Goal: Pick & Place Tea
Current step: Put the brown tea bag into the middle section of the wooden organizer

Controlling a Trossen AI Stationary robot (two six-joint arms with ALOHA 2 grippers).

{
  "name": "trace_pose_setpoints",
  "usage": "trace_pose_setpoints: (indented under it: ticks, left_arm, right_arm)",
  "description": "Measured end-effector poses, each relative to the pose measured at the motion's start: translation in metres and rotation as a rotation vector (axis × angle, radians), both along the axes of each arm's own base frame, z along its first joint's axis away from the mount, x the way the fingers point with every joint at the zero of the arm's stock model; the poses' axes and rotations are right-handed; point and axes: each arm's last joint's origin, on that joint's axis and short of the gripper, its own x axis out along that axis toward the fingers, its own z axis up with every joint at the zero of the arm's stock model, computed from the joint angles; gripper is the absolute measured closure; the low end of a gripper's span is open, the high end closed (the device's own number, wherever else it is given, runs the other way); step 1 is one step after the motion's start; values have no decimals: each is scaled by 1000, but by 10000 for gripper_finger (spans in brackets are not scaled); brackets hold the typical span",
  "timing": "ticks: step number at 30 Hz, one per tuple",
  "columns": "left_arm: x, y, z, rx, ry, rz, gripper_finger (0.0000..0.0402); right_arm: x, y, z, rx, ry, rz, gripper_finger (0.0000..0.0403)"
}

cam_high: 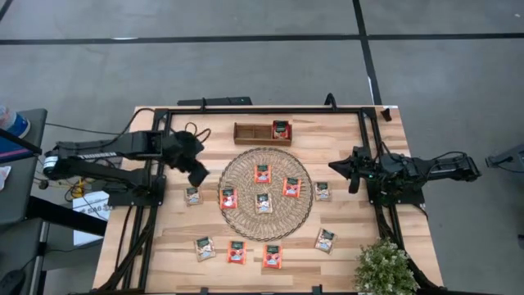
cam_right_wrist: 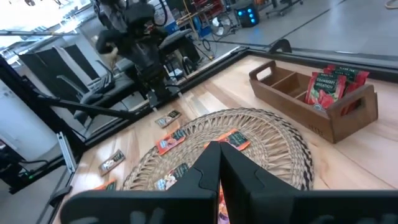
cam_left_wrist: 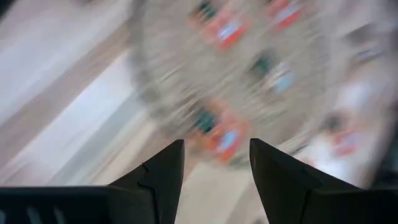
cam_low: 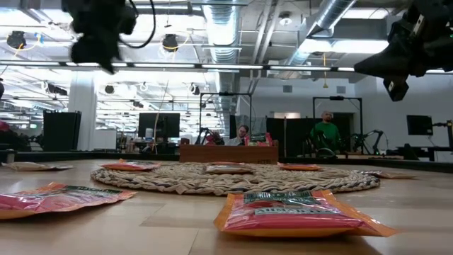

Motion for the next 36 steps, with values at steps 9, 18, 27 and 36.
trace_pose_setpoints:
  ticks: [9, 18, 27, 36]
  left_arm:
    - [-10, -9, -27, 24, 237, -69, 227]
    - [-10, -13, -60, -31, 357, -138, 227]
    - [5, -12, -70, -29, 377, -175, 227]
    - [10, -11, -80, -15, 447, -201, 207]
  right_arm:
    - [0, 0, 0, 1, 0, 0, 403]
    - [0, 0, 2, 3, -16, -2, 403]
    - [0, 0, 3, 5, -32, -2, 403]
    - [0, 0, 3, 5, -30, -2, 403]
